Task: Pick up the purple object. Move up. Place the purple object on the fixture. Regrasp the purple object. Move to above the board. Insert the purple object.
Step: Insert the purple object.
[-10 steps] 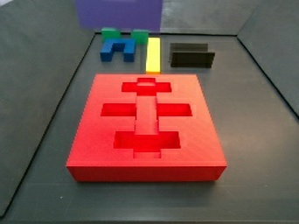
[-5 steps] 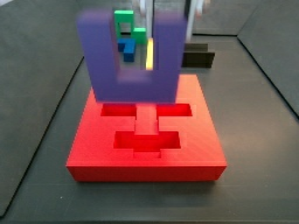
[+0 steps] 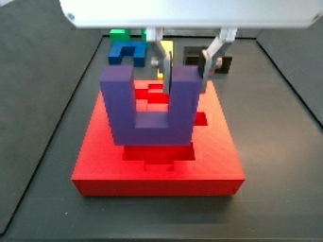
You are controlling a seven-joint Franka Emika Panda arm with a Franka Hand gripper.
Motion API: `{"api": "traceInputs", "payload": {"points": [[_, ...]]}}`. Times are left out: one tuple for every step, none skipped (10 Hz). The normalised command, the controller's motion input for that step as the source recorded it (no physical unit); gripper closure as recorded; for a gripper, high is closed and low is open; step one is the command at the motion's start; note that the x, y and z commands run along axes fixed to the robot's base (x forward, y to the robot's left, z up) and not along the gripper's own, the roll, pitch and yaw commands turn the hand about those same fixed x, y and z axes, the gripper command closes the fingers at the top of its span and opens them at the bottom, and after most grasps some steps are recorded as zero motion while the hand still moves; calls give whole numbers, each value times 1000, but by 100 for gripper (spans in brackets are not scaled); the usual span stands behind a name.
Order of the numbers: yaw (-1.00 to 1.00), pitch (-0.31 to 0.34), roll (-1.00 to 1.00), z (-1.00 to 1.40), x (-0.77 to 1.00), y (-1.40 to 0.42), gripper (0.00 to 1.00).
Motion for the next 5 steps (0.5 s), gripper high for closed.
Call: {"api": "traceInputs", "payload": {"points": [[89,0,99,-271,43,-103,100],[80,0,89,-243,131,-143,100],[86,0,71,-146,226,-197,100],[31,0,103,-160,320,-143,100],[17,56,144,-134,449,-37,100]]}}
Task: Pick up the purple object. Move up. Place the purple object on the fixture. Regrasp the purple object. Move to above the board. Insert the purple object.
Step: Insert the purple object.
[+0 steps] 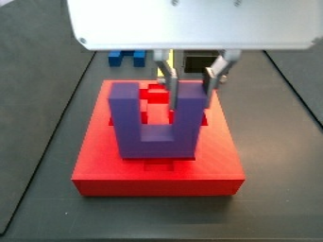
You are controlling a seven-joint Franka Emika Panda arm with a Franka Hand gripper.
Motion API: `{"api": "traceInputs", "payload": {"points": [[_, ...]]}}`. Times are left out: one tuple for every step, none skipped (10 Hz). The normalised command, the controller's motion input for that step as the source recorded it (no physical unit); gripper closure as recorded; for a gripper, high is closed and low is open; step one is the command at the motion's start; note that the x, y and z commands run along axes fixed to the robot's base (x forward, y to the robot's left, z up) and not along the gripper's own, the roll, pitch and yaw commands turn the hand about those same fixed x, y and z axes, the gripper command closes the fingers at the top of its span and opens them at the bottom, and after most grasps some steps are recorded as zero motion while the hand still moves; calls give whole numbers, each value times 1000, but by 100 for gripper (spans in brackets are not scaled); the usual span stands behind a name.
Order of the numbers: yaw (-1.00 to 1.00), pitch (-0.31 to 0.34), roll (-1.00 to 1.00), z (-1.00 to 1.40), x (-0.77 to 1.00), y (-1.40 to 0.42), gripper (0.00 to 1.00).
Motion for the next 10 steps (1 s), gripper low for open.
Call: {"api": "traceInputs", "payload": {"points": [[14,76,166,-83,363,0,100],[20,90,194,-6,189,0,100],[0,83,194,0,0,0,100],[0,40,184,0,-60,0,100],[40,4,123,-3,-97,0,100],[43,0,120,-43,-40,0,100],[43,0,110,-51,0,0,100],[46,0,86,-57,0,0,100],[80,0,61,-57,0,9,100],[80,0,60,-77,-3,0,100]]}}
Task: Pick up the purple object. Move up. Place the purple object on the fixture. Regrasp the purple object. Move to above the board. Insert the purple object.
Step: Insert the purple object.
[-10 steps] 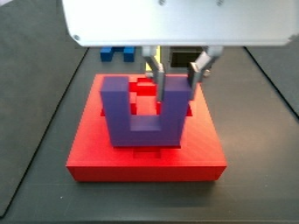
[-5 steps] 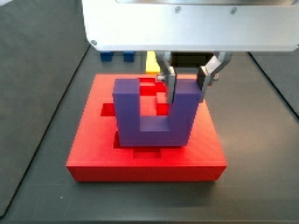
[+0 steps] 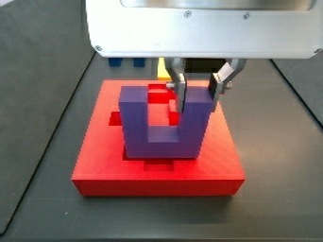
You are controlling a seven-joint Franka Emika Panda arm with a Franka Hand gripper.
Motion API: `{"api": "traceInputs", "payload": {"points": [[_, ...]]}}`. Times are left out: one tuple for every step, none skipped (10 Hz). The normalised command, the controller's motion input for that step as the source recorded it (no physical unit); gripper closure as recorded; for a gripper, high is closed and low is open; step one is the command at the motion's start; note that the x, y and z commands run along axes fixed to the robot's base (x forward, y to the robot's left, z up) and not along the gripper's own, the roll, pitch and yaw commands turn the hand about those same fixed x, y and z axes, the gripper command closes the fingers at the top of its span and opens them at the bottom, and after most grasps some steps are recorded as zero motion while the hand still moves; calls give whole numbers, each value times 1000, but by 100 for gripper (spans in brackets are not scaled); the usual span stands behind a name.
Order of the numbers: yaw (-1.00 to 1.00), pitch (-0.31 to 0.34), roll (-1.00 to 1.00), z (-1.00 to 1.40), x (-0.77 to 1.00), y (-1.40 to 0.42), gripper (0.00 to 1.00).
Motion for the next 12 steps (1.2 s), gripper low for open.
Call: {"api": "traceInputs", "payload": {"points": [[63,0,24,-74,-57,0,100],[23,0,0,-71,-37,0,100],[0,0,0,-83,0,0,100],[0,0,0,-100,0,0,100],[0,-1,0,-111,0,0,100],[0,-10,-13,-106,0,0,100],[0,-33,-41,-160,0,0,100],[0,-53,-39,-246,0,0,100],[0,-67,-29,-311,0,0,100],[0,-87,-11,-369,0,0,100],[0,-81,0,-417,0,0,100],[0,-63,0,-469,0,0,100]]}}
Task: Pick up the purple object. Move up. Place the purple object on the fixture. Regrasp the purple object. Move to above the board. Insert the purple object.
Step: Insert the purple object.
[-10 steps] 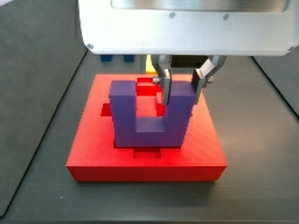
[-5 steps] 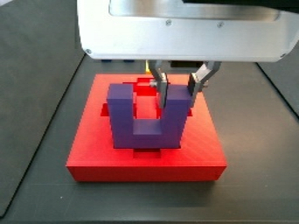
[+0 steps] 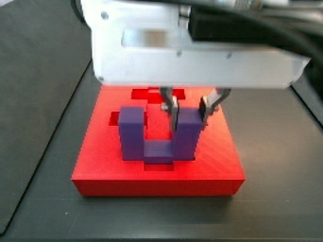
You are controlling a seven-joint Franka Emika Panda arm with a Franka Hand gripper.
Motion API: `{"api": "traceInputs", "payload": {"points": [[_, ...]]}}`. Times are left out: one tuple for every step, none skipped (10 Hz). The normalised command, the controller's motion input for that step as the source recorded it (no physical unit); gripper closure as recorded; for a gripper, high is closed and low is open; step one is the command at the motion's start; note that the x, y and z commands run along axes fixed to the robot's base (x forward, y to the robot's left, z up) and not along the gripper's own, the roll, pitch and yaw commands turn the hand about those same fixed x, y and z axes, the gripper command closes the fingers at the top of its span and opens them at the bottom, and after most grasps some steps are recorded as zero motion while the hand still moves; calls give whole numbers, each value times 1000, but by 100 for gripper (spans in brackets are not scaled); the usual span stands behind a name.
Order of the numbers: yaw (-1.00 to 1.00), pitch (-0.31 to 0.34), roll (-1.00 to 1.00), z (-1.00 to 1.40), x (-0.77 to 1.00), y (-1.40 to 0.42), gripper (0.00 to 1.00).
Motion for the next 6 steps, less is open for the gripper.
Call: {"api": "traceInputs", "payload": {"points": [[0,-61,57,-494,0,0,100],[0,-56,93,-500,-3,0,100],[0,-41,114,-477,0,-34,100],[0,0,104,-180,0,-69,100],[0,0,-6,0,0,0,100],[0,0,0,0,0,0,100]]}}
